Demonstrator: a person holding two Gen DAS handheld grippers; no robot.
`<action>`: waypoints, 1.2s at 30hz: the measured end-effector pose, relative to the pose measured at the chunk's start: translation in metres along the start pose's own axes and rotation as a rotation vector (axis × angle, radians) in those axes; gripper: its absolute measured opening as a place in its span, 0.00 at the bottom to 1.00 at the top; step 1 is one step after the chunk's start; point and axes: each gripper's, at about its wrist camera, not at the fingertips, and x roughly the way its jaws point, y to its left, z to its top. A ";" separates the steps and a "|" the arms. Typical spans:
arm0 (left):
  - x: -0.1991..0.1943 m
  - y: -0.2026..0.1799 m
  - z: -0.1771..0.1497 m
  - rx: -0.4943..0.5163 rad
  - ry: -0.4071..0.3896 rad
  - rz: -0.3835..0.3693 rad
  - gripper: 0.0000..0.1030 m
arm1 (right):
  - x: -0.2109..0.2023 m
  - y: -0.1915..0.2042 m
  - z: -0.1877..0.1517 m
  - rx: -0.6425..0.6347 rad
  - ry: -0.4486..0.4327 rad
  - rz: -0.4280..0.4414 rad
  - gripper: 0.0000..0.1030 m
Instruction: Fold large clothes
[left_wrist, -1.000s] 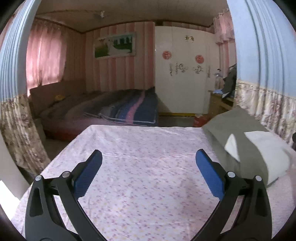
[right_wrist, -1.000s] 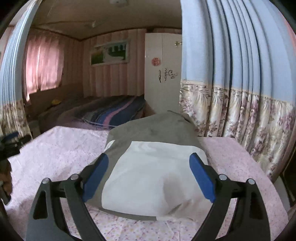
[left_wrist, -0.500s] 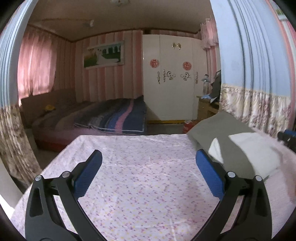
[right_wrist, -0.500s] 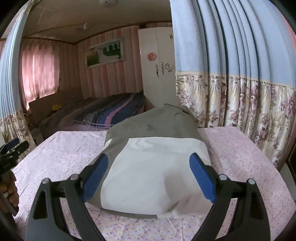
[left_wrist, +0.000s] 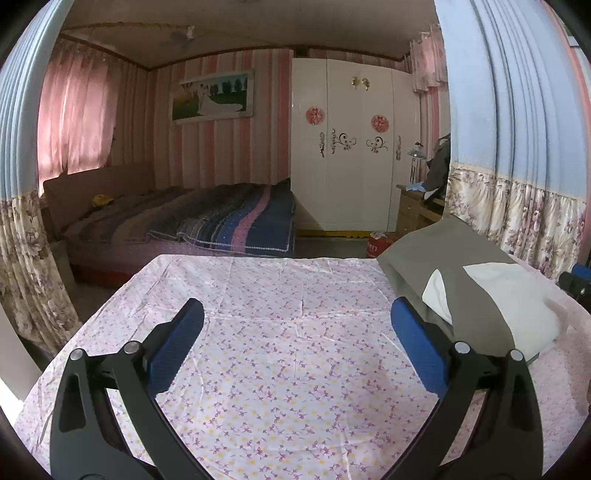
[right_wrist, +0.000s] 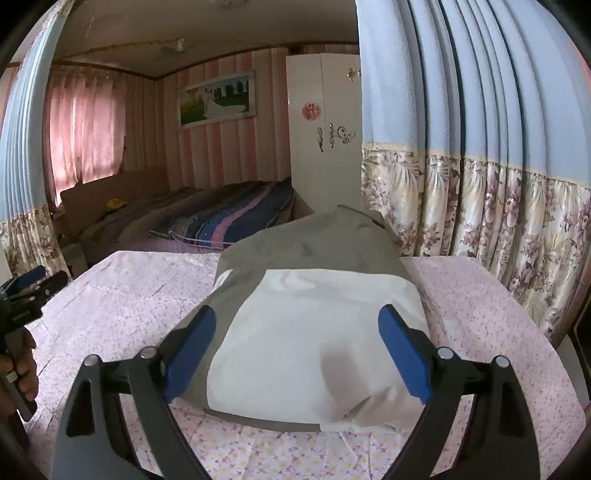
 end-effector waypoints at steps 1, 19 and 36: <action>0.000 0.000 0.000 0.001 0.002 0.002 0.97 | 0.001 -0.001 -0.001 0.001 0.006 0.000 0.87; -0.001 0.002 -0.001 -0.005 0.009 0.001 0.97 | 0.005 0.000 -0.003 -0.004 0.018 0.004 0.87; -0.001 0.002 -0.001 -0.005 0.004 0.002 0.97 | 0.007 0.001 -0.004 -0.008 0.026 0.006 0.87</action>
